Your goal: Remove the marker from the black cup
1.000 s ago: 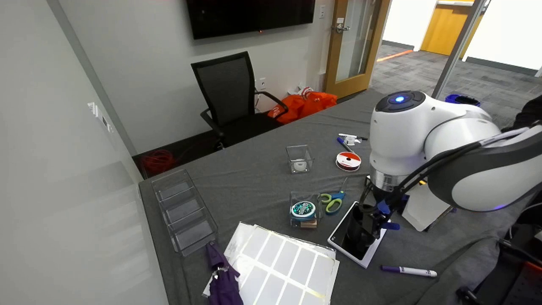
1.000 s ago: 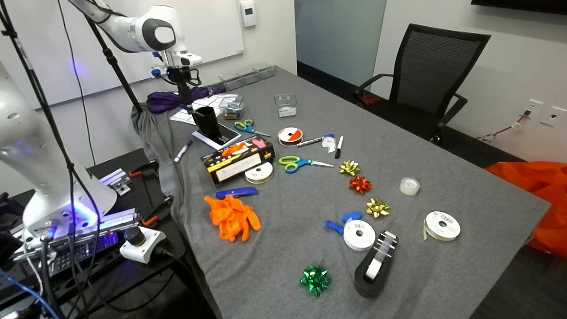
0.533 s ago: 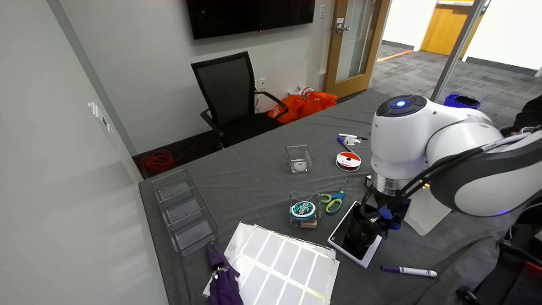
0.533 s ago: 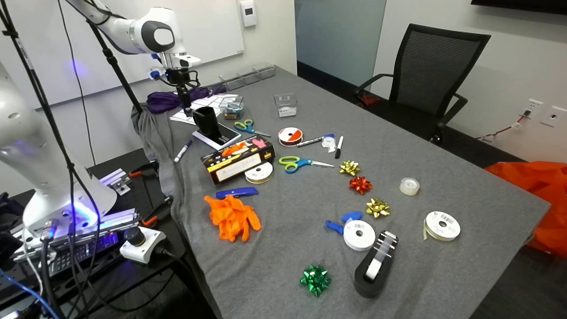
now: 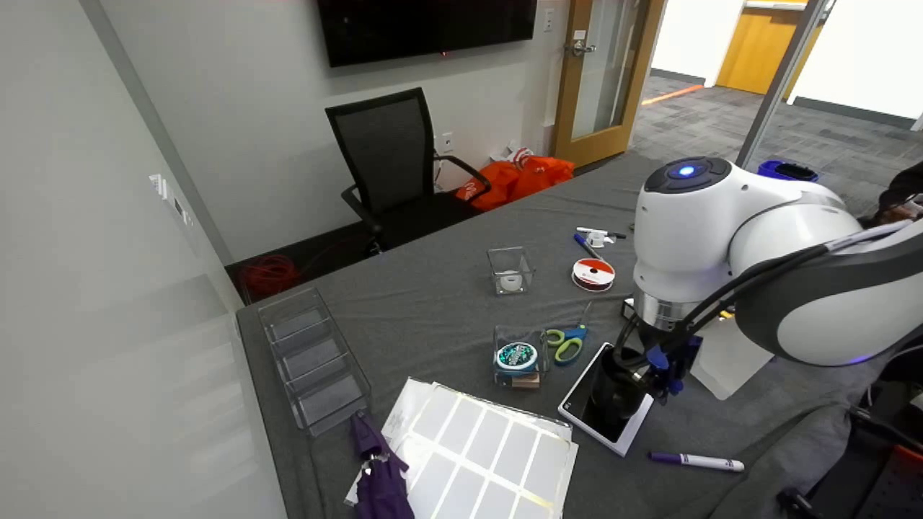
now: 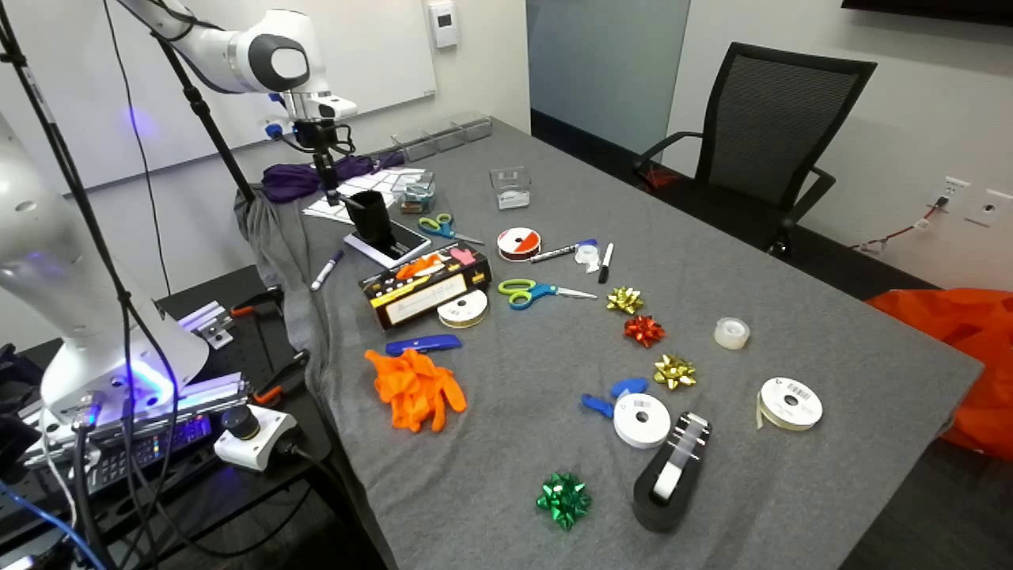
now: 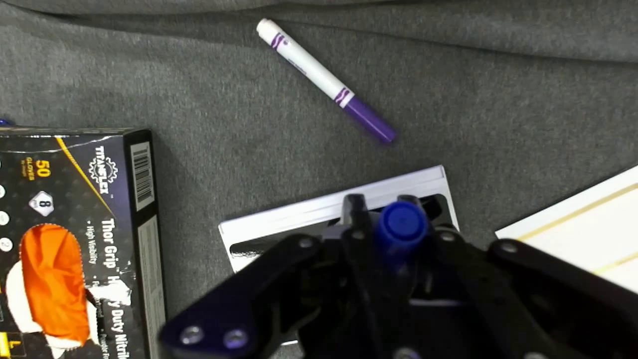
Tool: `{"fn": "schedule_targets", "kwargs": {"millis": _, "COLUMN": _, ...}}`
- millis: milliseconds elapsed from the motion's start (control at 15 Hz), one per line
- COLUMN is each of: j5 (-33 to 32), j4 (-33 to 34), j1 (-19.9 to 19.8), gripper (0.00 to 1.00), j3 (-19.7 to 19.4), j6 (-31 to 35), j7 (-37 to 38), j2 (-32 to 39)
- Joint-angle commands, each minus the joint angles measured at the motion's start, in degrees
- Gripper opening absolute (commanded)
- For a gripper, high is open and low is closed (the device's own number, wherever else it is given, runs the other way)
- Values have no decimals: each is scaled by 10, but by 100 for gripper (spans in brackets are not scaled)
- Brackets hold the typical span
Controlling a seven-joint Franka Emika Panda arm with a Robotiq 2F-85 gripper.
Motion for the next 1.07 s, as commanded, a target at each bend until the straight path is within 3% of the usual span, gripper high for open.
{"fn": "schedule_targets", "kwargs": {"millis": 0, "j5": 50, "j4": -27, "j1": 3, "gripper": 5, "j3": 4, "j6": -26, "j7": -43, "j2": -51}}
{"fn": "schedule_targets", "kwargs": {"millis": 600, "j5": 180, "j4": -40, "j1": 5, "gripper": 5, "j3": 10, "j6": -161, "j7": -156, "j2": -202}}
{"fn": "schedule_targets", "kwargs": {"millis": 1000, "j5": 249, "j4": -24, "j1": -2, "gripper": 5, "j3": -9, "j6": -156, "j7": -225, "j2": -302}}
